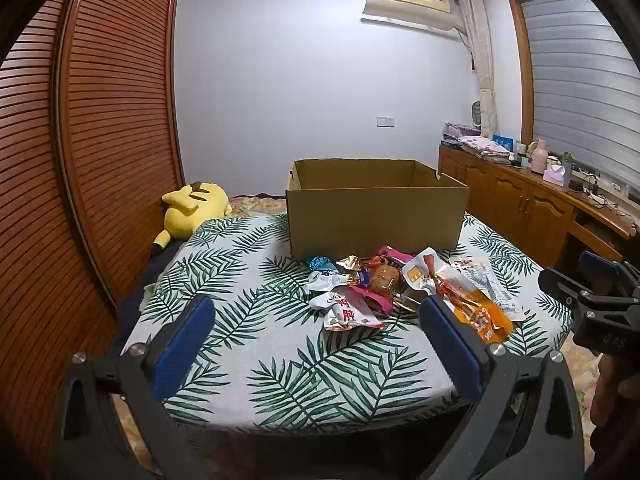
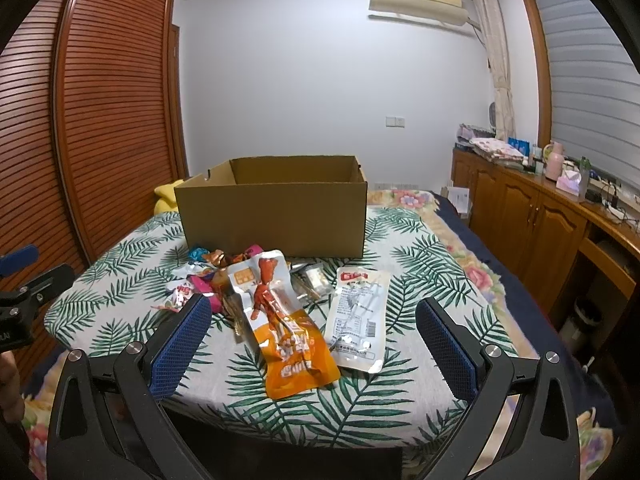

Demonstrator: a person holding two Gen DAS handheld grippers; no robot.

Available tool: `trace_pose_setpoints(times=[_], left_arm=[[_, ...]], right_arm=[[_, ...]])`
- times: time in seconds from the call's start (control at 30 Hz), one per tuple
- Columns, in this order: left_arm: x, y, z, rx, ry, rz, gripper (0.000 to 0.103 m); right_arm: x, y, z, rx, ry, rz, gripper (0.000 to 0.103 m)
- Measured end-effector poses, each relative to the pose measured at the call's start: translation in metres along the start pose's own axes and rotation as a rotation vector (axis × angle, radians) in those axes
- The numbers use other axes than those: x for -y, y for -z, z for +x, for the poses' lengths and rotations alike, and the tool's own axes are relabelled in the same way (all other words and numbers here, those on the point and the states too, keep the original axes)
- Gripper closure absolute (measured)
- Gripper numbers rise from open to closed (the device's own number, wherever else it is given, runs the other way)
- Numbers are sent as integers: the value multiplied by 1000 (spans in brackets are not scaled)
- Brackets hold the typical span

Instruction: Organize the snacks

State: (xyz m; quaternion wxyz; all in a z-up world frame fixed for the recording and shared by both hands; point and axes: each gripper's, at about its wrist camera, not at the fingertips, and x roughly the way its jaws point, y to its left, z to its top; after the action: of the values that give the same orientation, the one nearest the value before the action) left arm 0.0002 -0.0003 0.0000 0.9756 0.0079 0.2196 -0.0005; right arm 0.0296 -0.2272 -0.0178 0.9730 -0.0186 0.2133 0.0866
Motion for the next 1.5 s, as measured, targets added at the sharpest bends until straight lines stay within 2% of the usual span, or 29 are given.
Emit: trace_pose_setpoints(times=[1.5], left_arm=[[7,-1,-6,-2,3,2,0]], right_arm=[[0,0,0,2,2,1,0]])
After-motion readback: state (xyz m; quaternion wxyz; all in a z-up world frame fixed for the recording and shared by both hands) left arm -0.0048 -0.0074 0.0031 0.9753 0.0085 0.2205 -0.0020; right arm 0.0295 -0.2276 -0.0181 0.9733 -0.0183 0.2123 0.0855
